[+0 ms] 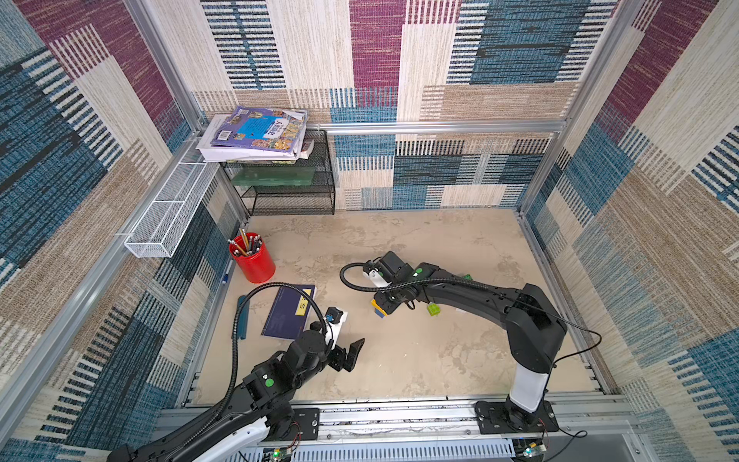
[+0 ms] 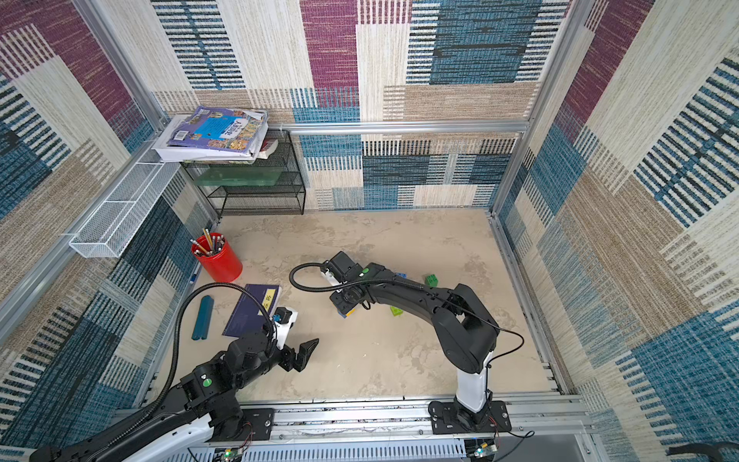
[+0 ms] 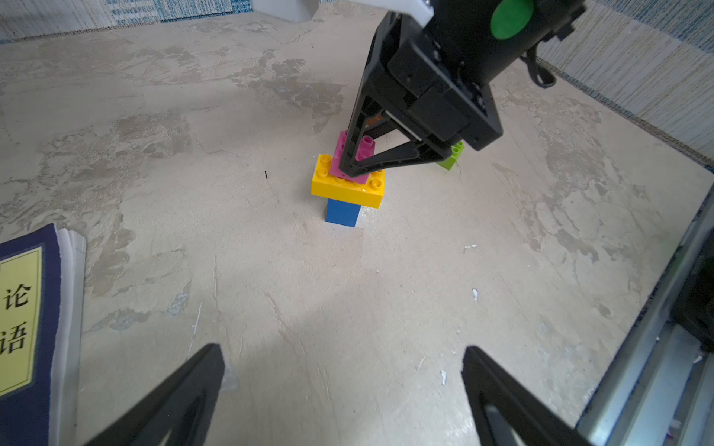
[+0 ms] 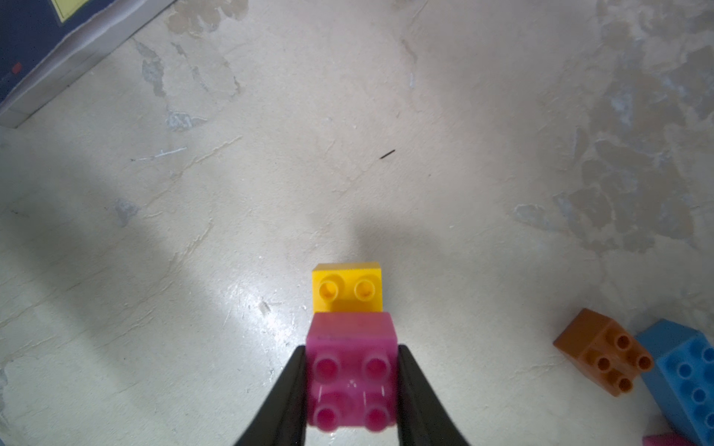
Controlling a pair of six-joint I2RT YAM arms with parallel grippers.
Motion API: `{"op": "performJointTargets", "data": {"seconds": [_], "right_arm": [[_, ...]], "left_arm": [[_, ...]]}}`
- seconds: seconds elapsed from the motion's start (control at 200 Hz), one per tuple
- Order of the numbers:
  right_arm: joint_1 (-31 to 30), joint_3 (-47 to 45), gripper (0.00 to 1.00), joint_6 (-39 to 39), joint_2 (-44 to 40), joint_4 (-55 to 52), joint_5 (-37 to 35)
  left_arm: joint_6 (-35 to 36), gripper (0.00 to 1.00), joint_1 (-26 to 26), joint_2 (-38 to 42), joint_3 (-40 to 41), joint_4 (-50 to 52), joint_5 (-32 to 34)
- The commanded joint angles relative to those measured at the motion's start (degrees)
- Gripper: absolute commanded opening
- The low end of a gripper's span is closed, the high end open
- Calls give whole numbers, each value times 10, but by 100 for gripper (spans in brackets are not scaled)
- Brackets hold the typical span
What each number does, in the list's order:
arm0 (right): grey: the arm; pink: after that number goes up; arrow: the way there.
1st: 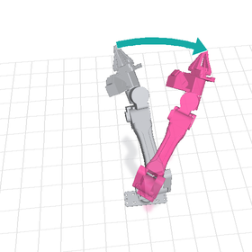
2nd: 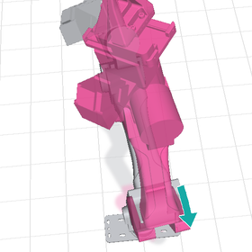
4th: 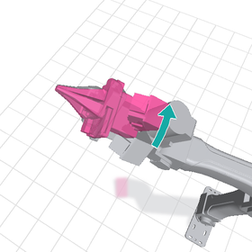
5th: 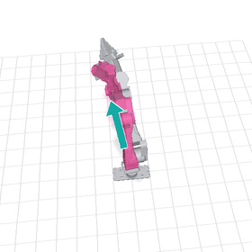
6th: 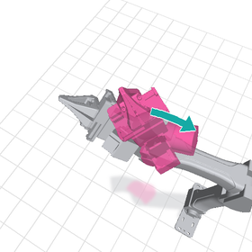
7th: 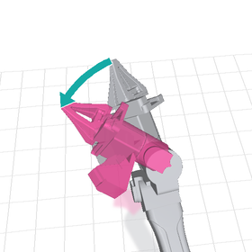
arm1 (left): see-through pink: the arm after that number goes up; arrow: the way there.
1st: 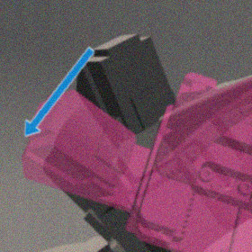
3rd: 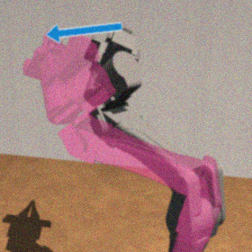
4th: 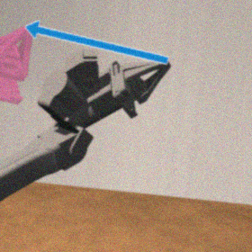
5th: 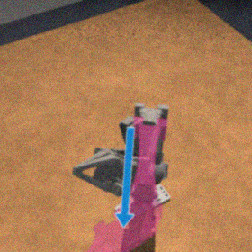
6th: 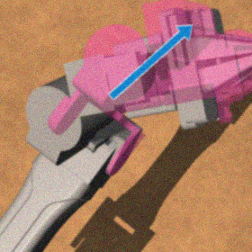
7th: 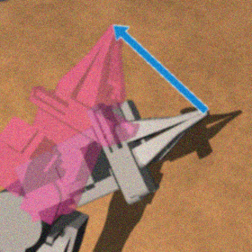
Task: Assemble the letter f with lego
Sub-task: Assemble the lego brick with the lego brick.
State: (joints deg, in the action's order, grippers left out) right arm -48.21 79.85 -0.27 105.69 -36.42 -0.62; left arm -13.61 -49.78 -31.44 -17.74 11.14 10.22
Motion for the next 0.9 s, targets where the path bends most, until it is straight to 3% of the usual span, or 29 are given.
{"op": "performJointTargets", "data": {"seconds": [0.0,0.891], "right_arm": [[-1,-4,36,-4,3,5,-2],[7,-11,35,-4,57,-19,7]], "left_arm": [[-3,99,0,0,1,0,5],[-5,99,-1,0,1,0,9]]}}
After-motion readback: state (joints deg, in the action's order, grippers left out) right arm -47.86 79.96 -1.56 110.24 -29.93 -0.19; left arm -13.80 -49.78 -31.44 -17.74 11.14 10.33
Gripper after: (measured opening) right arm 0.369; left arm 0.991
